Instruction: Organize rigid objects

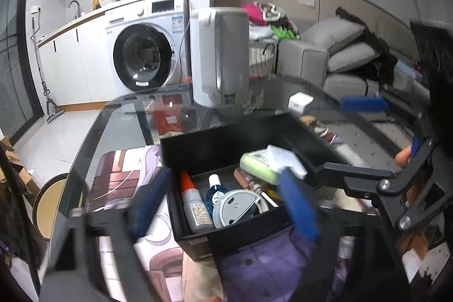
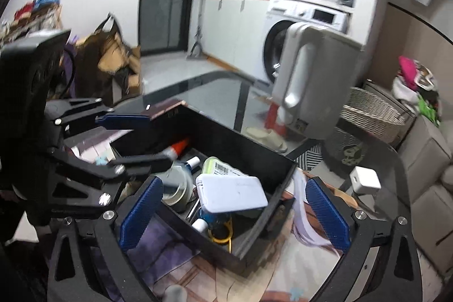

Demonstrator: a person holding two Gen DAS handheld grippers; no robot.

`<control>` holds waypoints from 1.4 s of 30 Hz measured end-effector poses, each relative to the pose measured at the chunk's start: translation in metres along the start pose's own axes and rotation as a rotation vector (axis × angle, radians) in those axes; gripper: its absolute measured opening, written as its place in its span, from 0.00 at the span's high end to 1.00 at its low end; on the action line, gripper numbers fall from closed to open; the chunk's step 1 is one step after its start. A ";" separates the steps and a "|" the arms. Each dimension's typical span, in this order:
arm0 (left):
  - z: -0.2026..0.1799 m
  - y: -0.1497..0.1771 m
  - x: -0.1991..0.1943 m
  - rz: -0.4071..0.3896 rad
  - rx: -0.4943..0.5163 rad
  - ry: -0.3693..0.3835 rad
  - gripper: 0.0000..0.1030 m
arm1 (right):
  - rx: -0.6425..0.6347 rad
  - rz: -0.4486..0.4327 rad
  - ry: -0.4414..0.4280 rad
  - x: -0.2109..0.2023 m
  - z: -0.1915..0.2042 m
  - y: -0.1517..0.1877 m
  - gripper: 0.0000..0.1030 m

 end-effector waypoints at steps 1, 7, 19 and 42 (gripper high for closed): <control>0.001 0.000 -0.005 -0.013 -0.006 -0.006 0.04 | 0.021 -0.015 0.009 -0.006 -0.002 0.002 0.01; 0.004 0.003 -0.034 -0.067 -0.051 -0.029 0.00 | 0.140 -0.093 -0.016 -0.041 -0.004 0.011 0.01; 0.004 0.028 -0.067 -0.110 -0.090 -0.068 0.00 | 0.189 -0.151 -0.028 -0.082 0.022 0.042 0.01; -0.017 0.068 -0.065 -0.097 -0.071 -0.092 0.00 | 0.243 -0.158 -0.003 -0.080 0.036 0.089 0.01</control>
Point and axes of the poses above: each gripper's, at about its wrist camera, not at the fingertips, and x roughly the way its jaws point, z to its left, y to its underside, the point moved 3 cm from there along x, roughly the way its jaws point, and after that the axes turned 7 degrees about x, right-handed, at the moved point
